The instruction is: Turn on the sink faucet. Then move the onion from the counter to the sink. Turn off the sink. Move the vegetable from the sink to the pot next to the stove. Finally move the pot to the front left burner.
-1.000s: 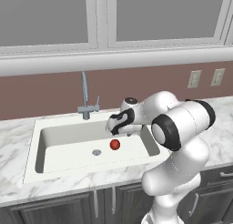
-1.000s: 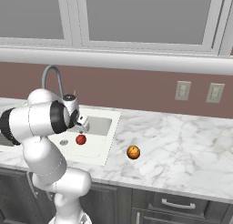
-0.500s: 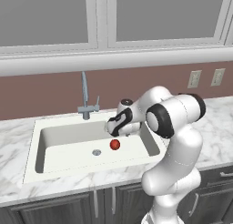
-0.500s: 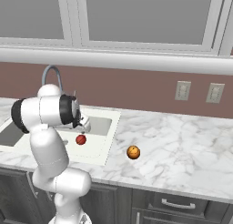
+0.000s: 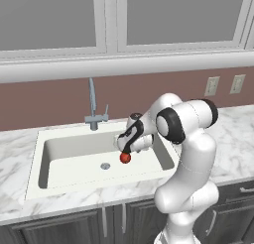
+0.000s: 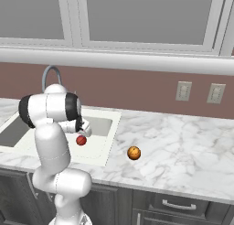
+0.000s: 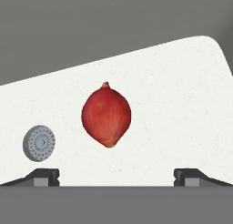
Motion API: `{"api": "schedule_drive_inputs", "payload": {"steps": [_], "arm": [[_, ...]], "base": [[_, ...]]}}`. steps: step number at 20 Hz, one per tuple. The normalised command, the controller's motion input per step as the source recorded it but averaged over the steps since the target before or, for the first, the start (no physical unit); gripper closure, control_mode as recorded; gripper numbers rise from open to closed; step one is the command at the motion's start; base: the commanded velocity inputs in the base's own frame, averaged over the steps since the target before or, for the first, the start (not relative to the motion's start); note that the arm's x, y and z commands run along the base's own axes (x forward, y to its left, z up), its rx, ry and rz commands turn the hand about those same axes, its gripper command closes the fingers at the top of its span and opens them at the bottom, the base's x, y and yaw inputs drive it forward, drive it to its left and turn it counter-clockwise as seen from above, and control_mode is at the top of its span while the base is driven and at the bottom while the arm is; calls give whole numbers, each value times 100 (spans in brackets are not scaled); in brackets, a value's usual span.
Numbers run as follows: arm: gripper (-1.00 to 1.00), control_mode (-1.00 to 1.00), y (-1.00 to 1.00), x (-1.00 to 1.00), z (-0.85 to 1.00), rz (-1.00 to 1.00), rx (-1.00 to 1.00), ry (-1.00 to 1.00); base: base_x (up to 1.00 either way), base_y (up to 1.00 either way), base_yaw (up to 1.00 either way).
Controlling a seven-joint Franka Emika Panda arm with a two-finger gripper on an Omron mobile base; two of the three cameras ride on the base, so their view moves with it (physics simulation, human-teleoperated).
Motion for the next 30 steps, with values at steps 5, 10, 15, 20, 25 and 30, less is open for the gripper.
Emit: {"api": "schedule_drive_inputs", "payload": {"steps": [5,10,15,20,25,30], "arm": [[-100,-100,0,1,-22,-1,0,0],[-100,-100,0,6,-19,0,0,0],[-100,-100,0,11,-19,0,0,0],[-100,-100,0,15,-18,0,0,0],[-100,-100,0,16,-14,-1,0,0],[-100,-100,0,9,-12,-1,0,0]], "base": [[0,0,0],[0,0,0],[0,0,0],[0,0,0],[0,0,0],[0,0,0]]}}
